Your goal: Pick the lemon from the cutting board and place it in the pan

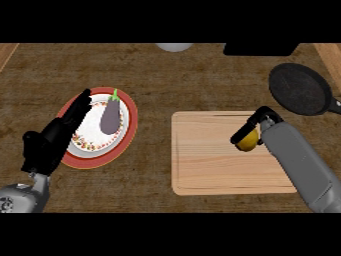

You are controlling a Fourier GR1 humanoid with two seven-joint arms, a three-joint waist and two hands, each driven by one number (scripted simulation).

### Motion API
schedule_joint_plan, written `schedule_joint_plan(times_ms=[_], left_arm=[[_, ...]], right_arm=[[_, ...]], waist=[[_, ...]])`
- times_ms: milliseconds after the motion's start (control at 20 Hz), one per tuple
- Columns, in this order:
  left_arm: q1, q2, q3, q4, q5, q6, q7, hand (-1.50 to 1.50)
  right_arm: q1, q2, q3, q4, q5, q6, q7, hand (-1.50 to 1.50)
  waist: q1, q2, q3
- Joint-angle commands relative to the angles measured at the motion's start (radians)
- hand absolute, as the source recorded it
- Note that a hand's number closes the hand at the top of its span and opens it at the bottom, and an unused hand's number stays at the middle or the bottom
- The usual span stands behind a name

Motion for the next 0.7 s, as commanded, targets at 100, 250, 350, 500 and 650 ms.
schedule_joint_plan(times_ms=[100, 250, 350, 500, 650], left_arm=[[0.032, -0.014, 0.009, 0.044, -0.020, -0.020, -0.056, 0.00], [-0.031, -0.033, 0.020, 0.029, -0.030, -0.013, 0.001, 0.00], [0.016, -0.035, 0.037, 0.021, -0.021, -0.031, -0.038, 0.00], [0.006, -0.021, 0.037, 0.023, -0.025, -0.026, -0.019, 0.00], [-0.021, -0.033, 0.023, 0.016, -0.026, -0.021, 0.009, 0.00]], right_arm=[[0.033, 0.089, 0.013, 0.019, 0.015, -0.008, 0.046, 1.50], [-0.005, 0.017, -0.015, 0.027, 0.043, 0.029, 0.026, 1.50], [0.005, 0.033, -0.003, -0.110, 0.071, -0.004, 0.119, 1.50], [0.021, 0.046, 0.139, -0.189, 0.234, -0.115, -0.102, 1.50], [-0.062, 0.090, 0.244, -0.261, 0.377, -0.224, -0.192, 1.50]], waist=[[0.006, 0.017, 0.020], [0.003, 0.017, 0.020], [-0.004, 0.013, 0.019], [-0.002, 0.012, 0.020], [0.011, 0.010, 0.020]])
